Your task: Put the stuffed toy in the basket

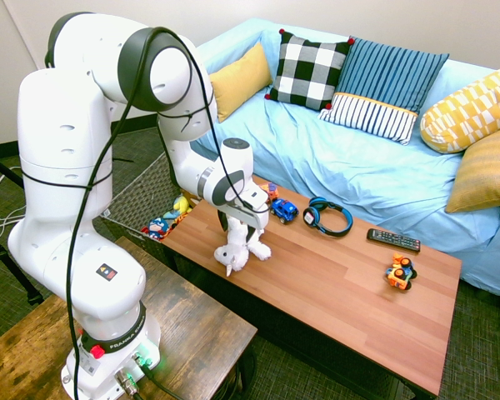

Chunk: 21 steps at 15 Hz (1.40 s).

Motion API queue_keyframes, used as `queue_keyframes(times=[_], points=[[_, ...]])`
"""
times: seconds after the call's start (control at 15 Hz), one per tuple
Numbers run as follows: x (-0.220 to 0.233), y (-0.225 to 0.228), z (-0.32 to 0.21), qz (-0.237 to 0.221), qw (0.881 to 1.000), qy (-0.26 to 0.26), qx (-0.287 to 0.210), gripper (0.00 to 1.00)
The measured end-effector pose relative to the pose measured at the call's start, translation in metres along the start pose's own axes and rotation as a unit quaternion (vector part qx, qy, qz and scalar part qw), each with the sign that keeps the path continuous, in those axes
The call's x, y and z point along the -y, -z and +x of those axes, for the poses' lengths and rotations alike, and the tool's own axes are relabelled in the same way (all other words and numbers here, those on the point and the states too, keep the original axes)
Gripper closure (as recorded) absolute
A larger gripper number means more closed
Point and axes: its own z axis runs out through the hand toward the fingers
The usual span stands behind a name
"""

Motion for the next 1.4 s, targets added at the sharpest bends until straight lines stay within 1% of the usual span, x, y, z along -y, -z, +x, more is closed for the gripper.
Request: queue_keyframes(times=[0.13,0.2,0.8,1.27,1.4], points=[[0.004,-0.007,0.002,-0.001,1.0,-0.002,0.004,0.0],[0.004,-0.009,0.003,-0.002,1.0,-0.002,0.005,1.0],[0.011,-0.031,0.012,-0.003,1.0,-0.014,0.015,1.0],[0.017,-0.031,0.008,0.001,1.0,-0.019,0.017,1.0],[0.021,-0.024,0.008,0.005,1.0,-0.017,0.016,1.0]])
